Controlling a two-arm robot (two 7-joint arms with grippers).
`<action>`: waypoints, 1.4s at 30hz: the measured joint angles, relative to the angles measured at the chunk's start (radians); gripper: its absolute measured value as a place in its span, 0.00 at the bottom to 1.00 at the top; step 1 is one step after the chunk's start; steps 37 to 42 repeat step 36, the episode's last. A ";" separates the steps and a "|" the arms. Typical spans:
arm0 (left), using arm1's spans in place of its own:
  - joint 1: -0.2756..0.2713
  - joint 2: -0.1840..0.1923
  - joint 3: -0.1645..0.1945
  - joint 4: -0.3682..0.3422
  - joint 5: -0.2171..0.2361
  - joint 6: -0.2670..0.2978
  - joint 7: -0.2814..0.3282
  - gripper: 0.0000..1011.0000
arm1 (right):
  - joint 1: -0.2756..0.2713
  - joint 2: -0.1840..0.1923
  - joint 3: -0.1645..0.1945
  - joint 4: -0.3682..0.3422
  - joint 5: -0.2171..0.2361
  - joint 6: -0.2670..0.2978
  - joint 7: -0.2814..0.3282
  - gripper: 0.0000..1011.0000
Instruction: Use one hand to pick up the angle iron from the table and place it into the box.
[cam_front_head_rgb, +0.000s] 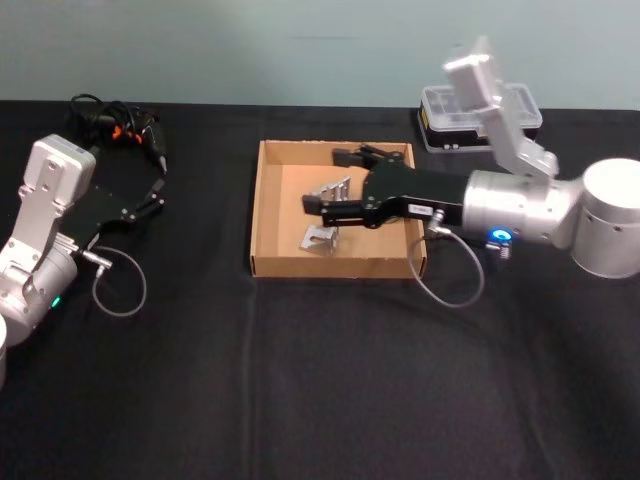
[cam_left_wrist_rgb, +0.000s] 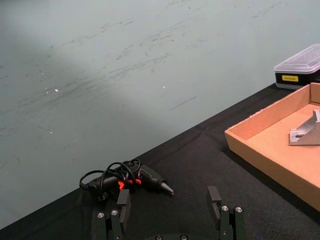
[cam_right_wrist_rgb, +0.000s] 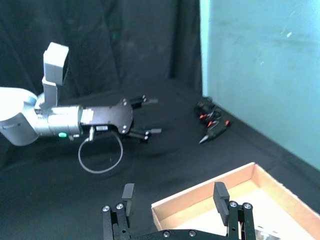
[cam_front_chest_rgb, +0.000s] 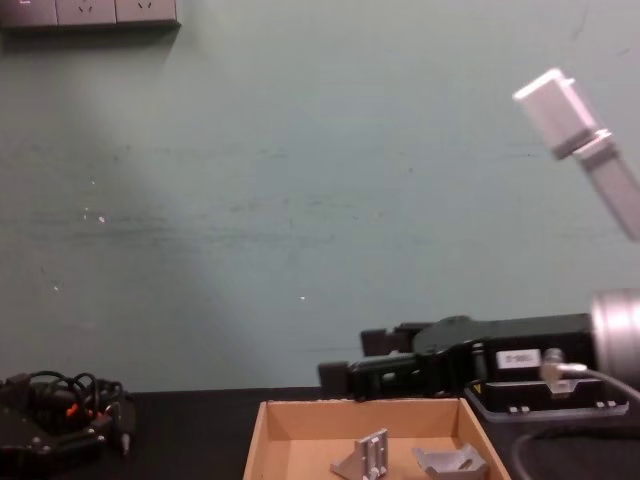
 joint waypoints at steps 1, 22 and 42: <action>0.000 0.000 0.000 0.000 0.000 0.000 0.000 0.99 | -0.019 0.013 0.014 -0.021 0.014 -0.018 -0.010 0.99; 0.000 0.000 0.000 0.000 0.000 0.000 0.000 0.99 | -0.314 0.087 0.201 -0.161 -0.094 -0.252 -0.384 0.99; 0.000 0.000 0.000 0.000 0.000 0.000 0.000 0.99 | -0.327 0.081 0.209 -0.164 -0.129 -0.251 -0.418 0.99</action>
